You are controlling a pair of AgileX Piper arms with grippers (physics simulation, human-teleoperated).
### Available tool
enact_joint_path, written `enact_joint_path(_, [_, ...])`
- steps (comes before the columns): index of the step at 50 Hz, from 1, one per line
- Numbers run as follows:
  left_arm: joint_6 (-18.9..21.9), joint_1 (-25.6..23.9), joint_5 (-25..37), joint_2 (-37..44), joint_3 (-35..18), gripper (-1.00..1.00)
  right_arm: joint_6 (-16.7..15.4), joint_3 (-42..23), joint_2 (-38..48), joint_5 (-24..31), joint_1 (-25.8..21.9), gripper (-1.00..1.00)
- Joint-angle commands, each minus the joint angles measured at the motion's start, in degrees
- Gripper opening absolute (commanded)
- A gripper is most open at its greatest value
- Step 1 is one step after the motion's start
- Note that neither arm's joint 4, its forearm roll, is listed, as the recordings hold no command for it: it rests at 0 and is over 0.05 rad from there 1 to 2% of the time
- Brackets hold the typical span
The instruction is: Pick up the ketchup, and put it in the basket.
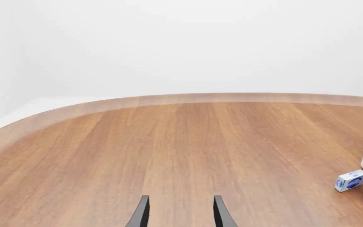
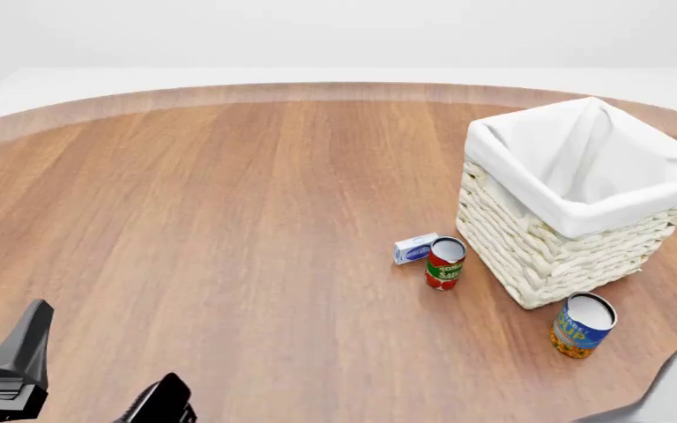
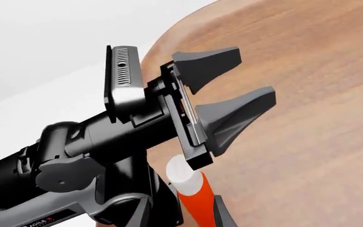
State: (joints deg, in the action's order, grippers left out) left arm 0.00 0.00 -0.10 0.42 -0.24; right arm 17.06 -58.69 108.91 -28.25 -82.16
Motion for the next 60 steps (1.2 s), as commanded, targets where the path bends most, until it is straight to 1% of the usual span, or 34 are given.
enact_joint_path(1, [0.0,0.0,0.0,0.0,0.0,1.0,0.0,-1.6,1.2,0.8,0.1,1.0])
enact_joint_path(22, [0.0,0.0,0.0,0.0,0.0,1.0,0.1,-6.0,5.3,2.6,-0.1,1.0])
enact_joint_path(35, [0.0,0.0,0.0,0.0,0.0,1.0,0.2,-9.0,8.5,3.5,1.3,1.0])
enact_joint_path(60, [0.0,0.0,0.0,0.0,0.0,1.0,0.4,-11.8,13.0,4.1,2.2,1.0])
